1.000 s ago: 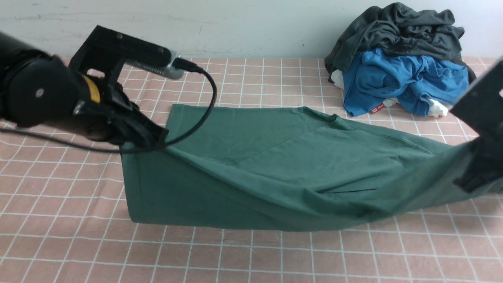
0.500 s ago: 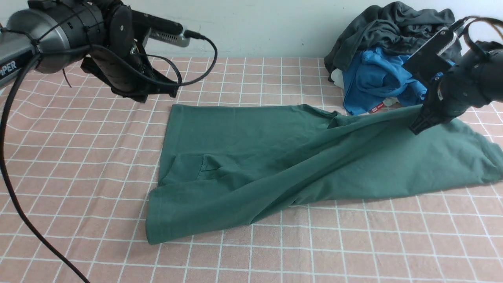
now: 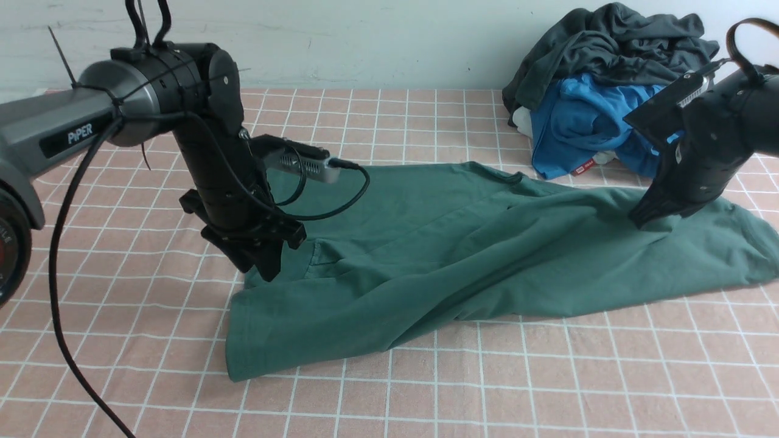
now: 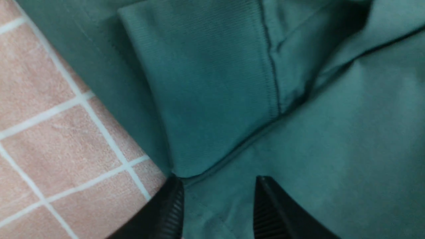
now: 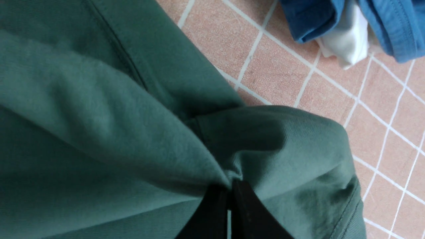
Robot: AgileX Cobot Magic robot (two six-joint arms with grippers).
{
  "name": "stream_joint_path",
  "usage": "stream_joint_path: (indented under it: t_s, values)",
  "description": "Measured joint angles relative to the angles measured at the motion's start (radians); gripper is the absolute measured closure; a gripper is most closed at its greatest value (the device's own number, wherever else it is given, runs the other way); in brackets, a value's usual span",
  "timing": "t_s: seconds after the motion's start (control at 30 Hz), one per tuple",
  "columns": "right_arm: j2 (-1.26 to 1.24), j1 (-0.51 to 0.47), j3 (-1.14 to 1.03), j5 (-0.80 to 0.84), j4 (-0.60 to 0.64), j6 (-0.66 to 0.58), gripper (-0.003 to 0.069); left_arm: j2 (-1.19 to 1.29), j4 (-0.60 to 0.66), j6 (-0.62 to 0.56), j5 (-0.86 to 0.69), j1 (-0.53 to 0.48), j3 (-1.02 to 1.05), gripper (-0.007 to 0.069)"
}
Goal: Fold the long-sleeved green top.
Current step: Use both arms to drag the lower edge of the fabric forward and fold it over the upper edge
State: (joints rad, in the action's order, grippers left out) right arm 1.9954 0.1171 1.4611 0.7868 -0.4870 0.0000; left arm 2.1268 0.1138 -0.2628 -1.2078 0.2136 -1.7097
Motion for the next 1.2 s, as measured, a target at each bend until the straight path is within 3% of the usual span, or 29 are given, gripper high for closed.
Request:
stream_joint_path:
  t_s: [0.1,0.33,0.63,0.9,1.2]
  values:
    - [0.000,0.000,0.001,0.000,0.011,-0.008,0.0664,0.037,-0.056,0.088,0.000,0.000,0.001,0.0293]
    - [0.000,0.000,0.001,0.000,0.014,-0.011,0.0664,0.050,-0.064,0.106,0.002,0.001,0.026,0.0318]
    - [0.000,0.000,0.001,0.000,0.014,-0.012,0.0664,0.030,-0.037,0.104,0.021,0.004,0.084,0.0588]
    - [-0.022,-0.004,0.001,0.015,-0.002,-0.015,0.0664,-0.081,-0.066,0.097,0.002,0.004,0.076,0.0602]
    - [-0.081,-0.013,0.001,0.021,-0.027,-0.019,0.0664,-0.131,-0.164,0.095,0.028,0.004,-0.086,0.0605]
